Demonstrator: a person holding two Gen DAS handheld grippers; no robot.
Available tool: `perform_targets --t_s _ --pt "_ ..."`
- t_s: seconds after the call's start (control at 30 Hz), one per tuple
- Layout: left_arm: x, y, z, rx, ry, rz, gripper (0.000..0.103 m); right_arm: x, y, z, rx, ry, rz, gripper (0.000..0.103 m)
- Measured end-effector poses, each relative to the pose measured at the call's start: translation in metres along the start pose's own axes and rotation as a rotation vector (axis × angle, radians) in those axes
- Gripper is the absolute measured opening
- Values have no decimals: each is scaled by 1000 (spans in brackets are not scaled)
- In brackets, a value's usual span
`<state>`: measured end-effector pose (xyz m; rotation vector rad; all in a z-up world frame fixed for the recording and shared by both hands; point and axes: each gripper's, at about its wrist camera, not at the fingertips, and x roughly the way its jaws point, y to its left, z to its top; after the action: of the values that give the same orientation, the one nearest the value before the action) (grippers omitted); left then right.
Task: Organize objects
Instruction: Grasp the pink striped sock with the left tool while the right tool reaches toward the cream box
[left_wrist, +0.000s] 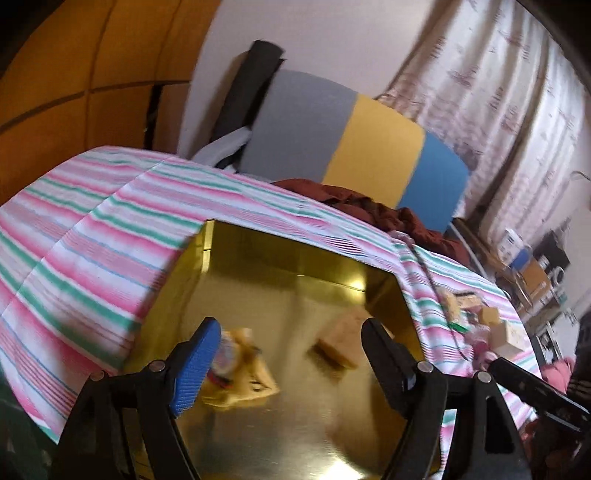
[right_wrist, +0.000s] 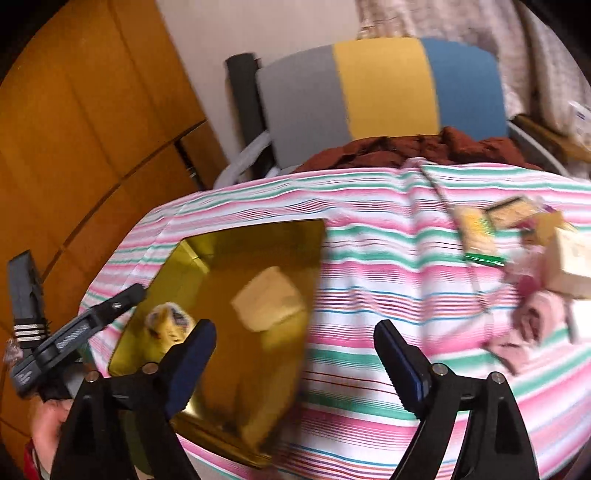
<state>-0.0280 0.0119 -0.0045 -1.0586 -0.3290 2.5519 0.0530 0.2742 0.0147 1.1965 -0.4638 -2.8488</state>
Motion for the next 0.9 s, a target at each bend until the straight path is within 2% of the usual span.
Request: perform_targets --t_s 0.3,0.43,0.6,0.73,0.9 --pt "8 -73 -23 148 72 -98 79 -38 -108 -13 158 -16 -200 89" --pt "15 -101 -34 170 119 -179 79 -52 -161 -17 231 -9 -305 89" --pt "20 -150 -46 282 149 -242 80 -64 -219 -18 326 15 -405 89" --pt "29 -182 -53 337 180 -286 80 -66 -262 -16 384 51 -473 90" --pt "50 -220 -63 376 225 -343 80 -56 -302 -9 405 116 -493 95"
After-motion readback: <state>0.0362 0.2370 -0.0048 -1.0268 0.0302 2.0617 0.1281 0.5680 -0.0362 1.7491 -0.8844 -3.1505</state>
